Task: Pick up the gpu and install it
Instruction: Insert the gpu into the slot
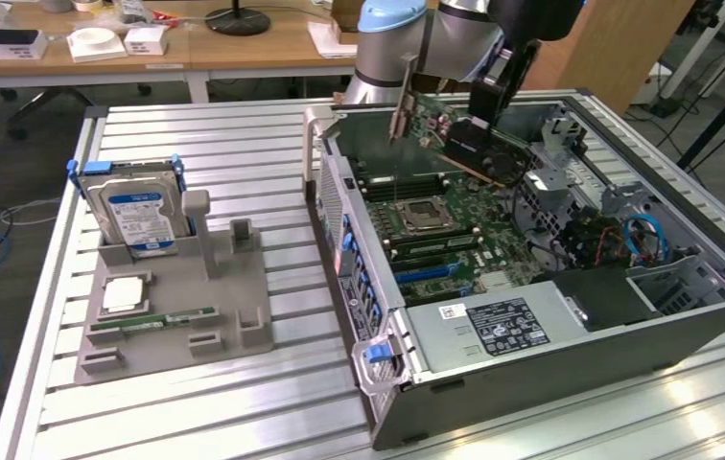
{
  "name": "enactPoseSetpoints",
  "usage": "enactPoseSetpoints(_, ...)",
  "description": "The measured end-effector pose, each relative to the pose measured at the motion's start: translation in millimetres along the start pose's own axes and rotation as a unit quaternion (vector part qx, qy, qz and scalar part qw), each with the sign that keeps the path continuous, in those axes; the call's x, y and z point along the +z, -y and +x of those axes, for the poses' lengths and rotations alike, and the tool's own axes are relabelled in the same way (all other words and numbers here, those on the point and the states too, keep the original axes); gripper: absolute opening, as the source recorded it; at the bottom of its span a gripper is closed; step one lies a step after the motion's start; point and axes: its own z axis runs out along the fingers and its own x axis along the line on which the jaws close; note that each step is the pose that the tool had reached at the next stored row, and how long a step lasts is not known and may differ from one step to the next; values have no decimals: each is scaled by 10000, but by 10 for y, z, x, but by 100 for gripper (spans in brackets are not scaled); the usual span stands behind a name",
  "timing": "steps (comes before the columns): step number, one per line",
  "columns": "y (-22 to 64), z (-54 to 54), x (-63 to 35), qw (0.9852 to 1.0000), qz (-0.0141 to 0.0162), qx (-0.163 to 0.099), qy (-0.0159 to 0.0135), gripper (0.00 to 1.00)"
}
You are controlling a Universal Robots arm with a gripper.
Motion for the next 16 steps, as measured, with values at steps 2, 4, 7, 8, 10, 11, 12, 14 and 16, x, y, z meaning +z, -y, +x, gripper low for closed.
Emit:
enactPoseSetpoints(2, 0, 0, 0, 10000, 0, -43, -2, 26)
enactPoseSetpoints(4, 0, 0, 0, 10000, 0, -88, -4, 26)
enactPoseSetpoints(7, 0, 0, 1, 9999, -1, -158, -7, 26)
enactPoseSetpoints(8, 0, 0, 1, 9998, -1, -179, -8, 26)
enactPoseSetpoints(10, 0, 0, 1, 9997, -1, -228, -10, 26)
enactPoseSetpoints(11, 0, 0, 2, 9997, -1, -254, -11, 26)
enactPoseSetpoints(12, 0, 0, 2, 9996, -1, -281, -13, 26)
enactPoseSetpoints(14, 0, 0, 2, 9994, -1, -333, -15, 26)
enactPoseSetpoints(16, 0, 0, 2, 9993, -2, -386, -17, 26)
